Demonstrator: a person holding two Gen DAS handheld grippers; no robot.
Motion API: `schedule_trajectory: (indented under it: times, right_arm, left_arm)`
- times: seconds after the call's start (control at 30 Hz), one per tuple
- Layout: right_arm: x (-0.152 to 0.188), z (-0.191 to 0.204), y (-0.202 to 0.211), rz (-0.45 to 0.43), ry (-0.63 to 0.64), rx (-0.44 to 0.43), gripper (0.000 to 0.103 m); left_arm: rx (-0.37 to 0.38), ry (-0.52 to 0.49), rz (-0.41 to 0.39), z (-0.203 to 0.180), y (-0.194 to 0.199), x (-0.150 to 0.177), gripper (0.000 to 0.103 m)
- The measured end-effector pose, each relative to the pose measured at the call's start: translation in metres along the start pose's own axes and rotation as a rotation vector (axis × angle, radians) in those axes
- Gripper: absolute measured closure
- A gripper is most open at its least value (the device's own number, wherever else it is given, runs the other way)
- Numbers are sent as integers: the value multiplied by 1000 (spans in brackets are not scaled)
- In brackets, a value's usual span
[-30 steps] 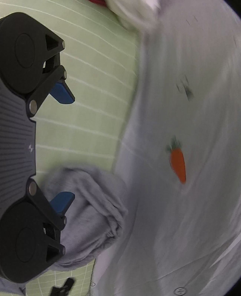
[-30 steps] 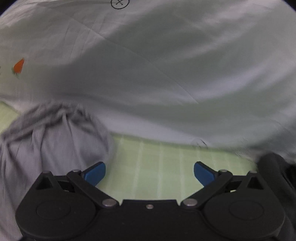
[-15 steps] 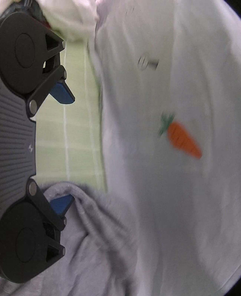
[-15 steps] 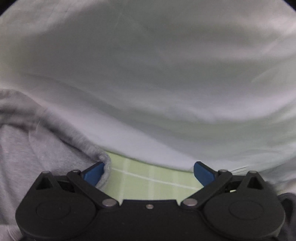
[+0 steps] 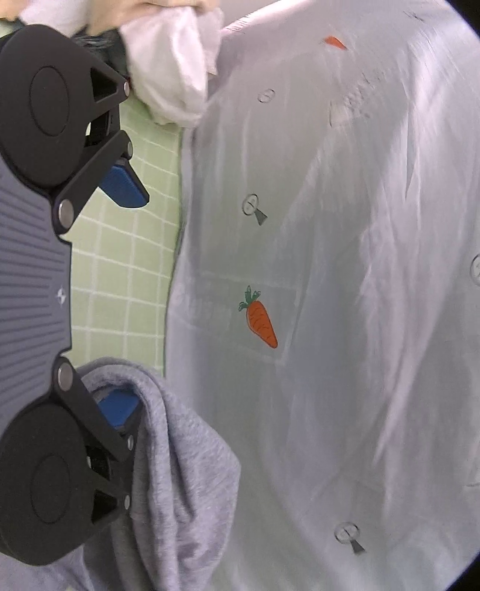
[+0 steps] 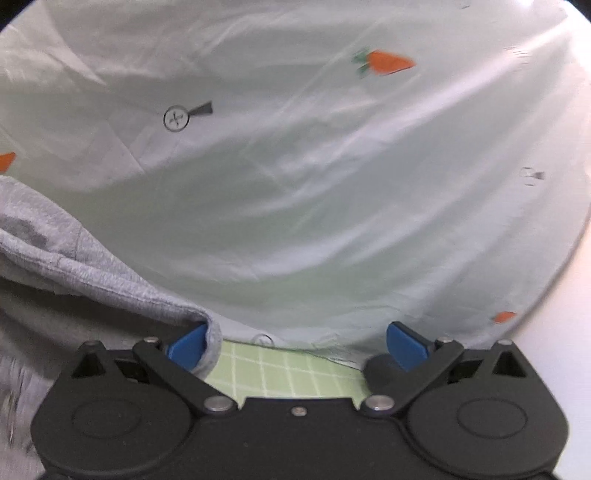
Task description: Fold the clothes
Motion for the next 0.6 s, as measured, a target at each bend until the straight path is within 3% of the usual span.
schedule_trajectory:
  times: [0.3,0.6]
  right_arm:
    - [42,-12,61,-4,-12,12,1]
    - [74,-12,89,42,34,-10,1]
  left_arm:
    - [33,4,26,11,58,41,3]
    - [30,-28,157,4,74,92,3]
Point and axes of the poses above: each gripper's, at about its wrist camera, not at the fingertips, and y roughly against the way its jaws point, z to its left, x to its underside, the point moved 1 cm from there along -y, roughly the way its jaws point, and after that the axes turned 3 degrees about -y, right-handed, at the moved point
